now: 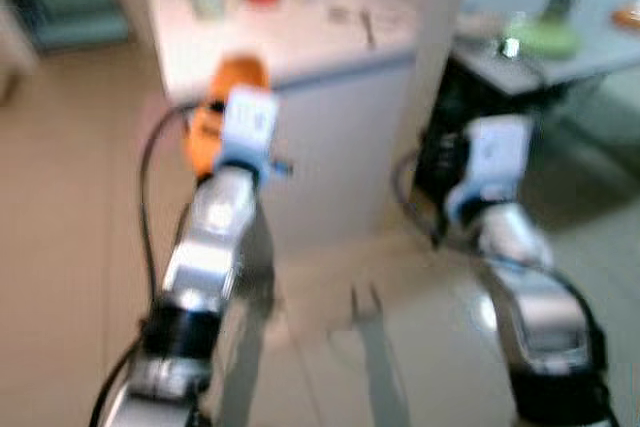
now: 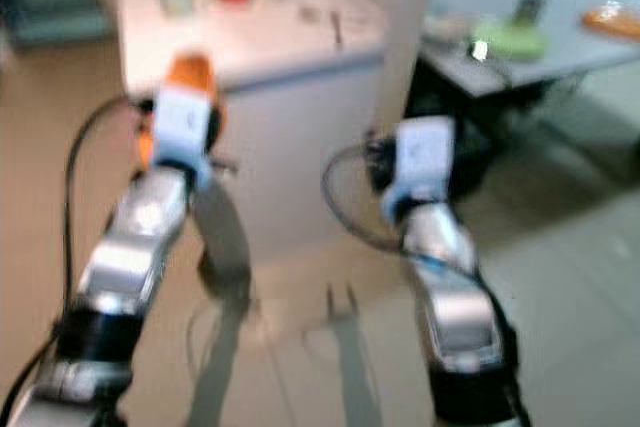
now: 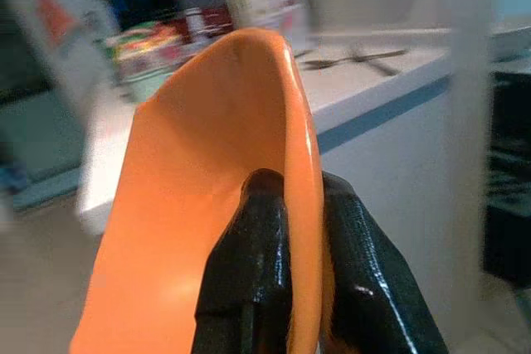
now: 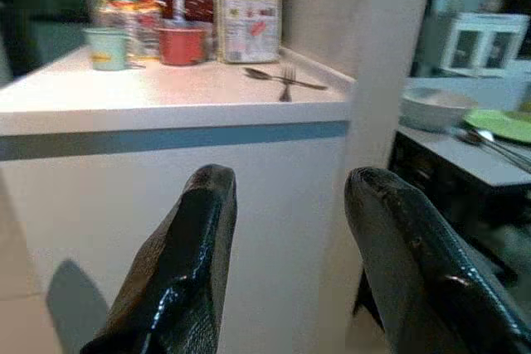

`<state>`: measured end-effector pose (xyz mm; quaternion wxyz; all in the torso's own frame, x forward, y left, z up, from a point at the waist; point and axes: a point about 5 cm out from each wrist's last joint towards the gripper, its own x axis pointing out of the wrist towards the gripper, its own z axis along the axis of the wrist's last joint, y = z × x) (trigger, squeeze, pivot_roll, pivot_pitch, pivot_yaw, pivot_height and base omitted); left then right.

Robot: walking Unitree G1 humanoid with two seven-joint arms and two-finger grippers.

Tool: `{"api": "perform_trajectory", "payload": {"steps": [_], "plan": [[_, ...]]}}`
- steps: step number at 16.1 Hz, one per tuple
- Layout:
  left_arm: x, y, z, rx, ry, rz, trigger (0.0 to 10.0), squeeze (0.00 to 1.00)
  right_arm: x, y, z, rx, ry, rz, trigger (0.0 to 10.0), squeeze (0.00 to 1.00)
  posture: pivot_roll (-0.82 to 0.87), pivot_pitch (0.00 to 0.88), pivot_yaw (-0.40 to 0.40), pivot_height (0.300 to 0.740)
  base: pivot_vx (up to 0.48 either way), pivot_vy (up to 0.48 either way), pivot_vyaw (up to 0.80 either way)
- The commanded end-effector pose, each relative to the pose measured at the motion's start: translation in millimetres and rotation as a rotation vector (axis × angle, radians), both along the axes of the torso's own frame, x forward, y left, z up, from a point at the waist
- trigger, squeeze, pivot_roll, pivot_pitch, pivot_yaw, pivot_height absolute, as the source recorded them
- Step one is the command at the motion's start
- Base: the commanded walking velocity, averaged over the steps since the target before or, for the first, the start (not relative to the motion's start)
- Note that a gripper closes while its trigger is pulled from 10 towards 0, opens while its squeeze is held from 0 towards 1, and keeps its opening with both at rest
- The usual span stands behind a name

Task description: Setting the table

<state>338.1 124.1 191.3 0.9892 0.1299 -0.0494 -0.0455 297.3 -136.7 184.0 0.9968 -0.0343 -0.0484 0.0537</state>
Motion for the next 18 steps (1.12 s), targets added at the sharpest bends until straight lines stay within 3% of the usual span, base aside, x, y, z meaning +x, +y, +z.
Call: {"api": "perform_trajectory", "payload": {"steps": [1,18], "plan": [[-0.7,-5.0,9.8,0.003,-0.041,-0.008,10.0,0.00,0.8,-7.3,2.3,-0.011,-0.009,-0.022,10.0,0.00,-0.06,0.000,0.063,0.740,0.000,-0.469,0.79],[3.7,-4.3,10.2,-0.006,-0.036,0.016,10.0,0.00,6.2,-13.7,2.6,-0.023,-0.007,-0.053,10.0,0.00,-0.06,0.000,0.061,0.740,0.000,-0.469,0.79]]}}
